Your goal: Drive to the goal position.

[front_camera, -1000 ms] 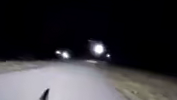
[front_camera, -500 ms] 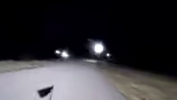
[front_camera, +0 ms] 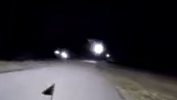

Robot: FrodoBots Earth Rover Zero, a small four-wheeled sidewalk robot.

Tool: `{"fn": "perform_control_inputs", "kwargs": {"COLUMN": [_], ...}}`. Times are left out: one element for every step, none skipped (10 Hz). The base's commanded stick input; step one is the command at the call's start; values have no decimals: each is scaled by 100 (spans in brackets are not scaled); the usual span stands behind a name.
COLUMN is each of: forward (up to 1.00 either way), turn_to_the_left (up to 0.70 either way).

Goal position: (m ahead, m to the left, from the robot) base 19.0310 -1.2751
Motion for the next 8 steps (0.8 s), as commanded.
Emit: {"fn": "perform_control_inputs", "kwargs": {"forward": [100, 100, 100, 100, 100, 100, 100, 100], "turn_to_the_left": [0, 0, 0, 0, 0, 0, 0, 0]}}
